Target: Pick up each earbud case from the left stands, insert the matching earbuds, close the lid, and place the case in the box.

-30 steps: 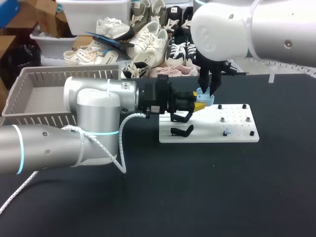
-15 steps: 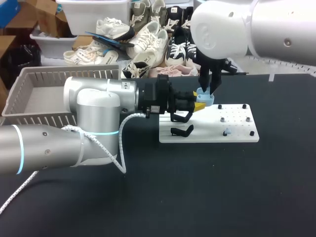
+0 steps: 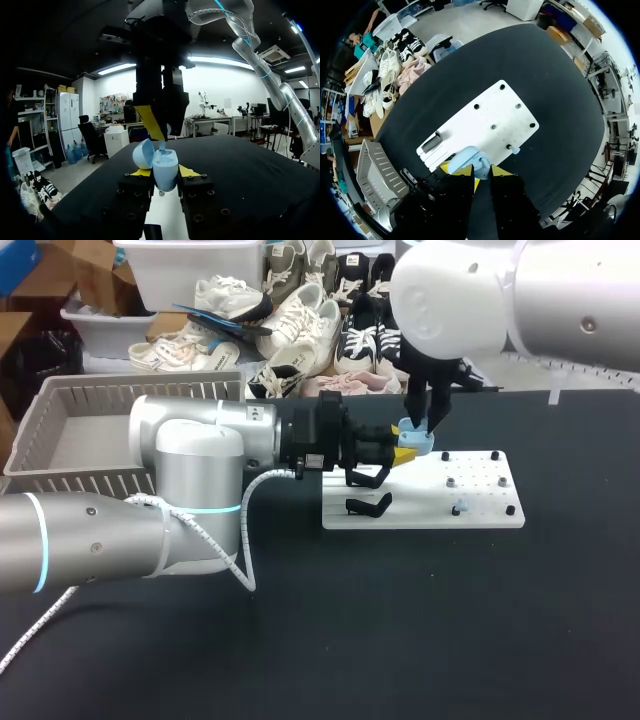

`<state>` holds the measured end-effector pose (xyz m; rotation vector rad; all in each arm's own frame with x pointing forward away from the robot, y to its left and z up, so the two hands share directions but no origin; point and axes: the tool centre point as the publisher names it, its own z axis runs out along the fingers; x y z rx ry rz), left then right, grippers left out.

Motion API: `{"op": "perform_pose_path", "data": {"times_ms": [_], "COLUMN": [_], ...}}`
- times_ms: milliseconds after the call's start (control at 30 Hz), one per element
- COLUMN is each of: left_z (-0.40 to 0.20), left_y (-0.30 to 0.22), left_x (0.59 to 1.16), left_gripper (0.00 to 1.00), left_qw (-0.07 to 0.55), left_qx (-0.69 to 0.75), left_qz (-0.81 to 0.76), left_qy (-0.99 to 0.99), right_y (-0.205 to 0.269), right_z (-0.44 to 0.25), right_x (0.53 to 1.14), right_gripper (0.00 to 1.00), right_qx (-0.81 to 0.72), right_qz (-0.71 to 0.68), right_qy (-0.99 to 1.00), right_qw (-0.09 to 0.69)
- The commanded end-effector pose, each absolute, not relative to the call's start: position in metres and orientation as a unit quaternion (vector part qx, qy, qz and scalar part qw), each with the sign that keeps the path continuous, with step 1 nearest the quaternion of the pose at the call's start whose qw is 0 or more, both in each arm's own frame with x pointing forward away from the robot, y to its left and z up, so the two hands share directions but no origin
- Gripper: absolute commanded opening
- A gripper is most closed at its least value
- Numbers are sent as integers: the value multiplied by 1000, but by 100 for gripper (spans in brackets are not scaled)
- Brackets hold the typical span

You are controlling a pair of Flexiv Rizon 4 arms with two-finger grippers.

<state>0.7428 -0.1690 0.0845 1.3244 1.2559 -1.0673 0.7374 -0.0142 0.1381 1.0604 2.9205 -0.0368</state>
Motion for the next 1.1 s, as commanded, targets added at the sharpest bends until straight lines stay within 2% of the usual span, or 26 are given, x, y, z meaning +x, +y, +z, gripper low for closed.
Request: {"op": "perform_pose_path", "data": {"times_ms": [33,1100], "left_z": [84,84], "left_y": [-169,-169], "left_x": [743,743], "left_gripper": [0,0], "left_qw": [492,492], "left_qx": [545,545], "left_qz": [-440,-440], "left_qy": [517,517], "right_y": [-16,-10], "right_z": [137,125], "right_x": [734,734], "right_gripper": [0,0], "right_qx": [343,342], "right_qz": [-10,-8], "right_qy": [939,940], "right_qw": [20,7]}}
